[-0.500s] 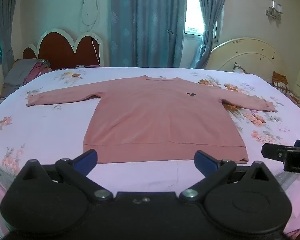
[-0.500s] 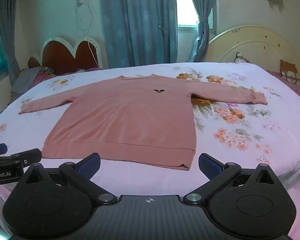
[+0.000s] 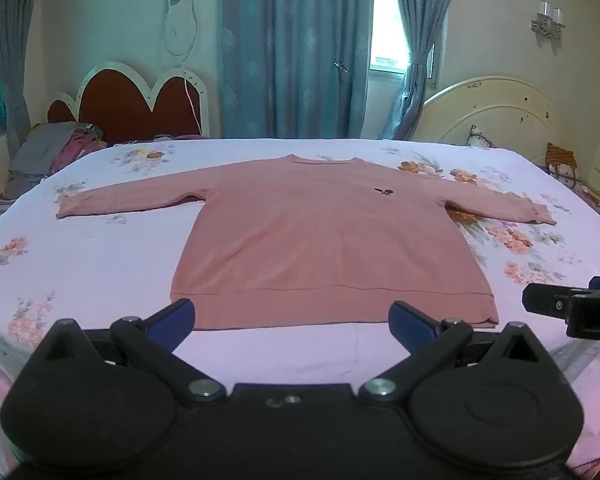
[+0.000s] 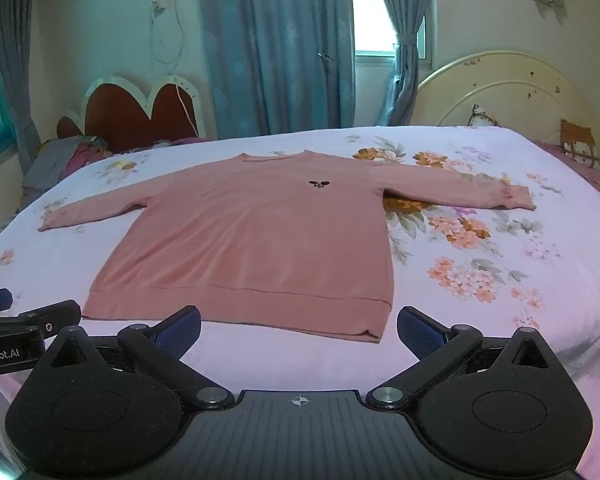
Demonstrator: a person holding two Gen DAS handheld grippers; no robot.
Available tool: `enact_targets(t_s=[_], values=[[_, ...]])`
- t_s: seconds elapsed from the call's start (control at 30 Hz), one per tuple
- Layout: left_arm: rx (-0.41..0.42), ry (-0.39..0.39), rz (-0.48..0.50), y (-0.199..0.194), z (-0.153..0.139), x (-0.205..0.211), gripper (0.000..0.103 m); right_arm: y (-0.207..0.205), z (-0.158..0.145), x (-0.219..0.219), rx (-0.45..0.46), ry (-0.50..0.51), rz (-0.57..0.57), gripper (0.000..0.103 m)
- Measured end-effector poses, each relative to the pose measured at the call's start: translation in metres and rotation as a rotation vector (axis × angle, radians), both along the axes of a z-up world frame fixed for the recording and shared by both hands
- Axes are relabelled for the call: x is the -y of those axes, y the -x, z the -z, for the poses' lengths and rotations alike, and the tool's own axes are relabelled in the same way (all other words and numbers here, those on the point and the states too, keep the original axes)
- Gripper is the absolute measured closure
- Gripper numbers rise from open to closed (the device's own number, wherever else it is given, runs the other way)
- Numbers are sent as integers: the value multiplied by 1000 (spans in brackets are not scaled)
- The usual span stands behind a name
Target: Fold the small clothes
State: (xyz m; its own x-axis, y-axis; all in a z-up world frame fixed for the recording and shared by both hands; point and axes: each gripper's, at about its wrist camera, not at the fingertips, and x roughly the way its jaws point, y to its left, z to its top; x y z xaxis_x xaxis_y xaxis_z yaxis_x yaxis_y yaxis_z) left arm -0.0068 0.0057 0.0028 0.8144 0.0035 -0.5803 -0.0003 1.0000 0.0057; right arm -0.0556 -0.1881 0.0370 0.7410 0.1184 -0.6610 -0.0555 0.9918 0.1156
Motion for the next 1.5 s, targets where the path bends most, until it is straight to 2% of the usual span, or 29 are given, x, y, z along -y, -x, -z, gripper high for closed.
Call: enact_targets(t_s=[1.5], values=[[15, -14, -13, -4, -6, 7, 0, -1, -2, 4, 9, 2, 16, 0]])
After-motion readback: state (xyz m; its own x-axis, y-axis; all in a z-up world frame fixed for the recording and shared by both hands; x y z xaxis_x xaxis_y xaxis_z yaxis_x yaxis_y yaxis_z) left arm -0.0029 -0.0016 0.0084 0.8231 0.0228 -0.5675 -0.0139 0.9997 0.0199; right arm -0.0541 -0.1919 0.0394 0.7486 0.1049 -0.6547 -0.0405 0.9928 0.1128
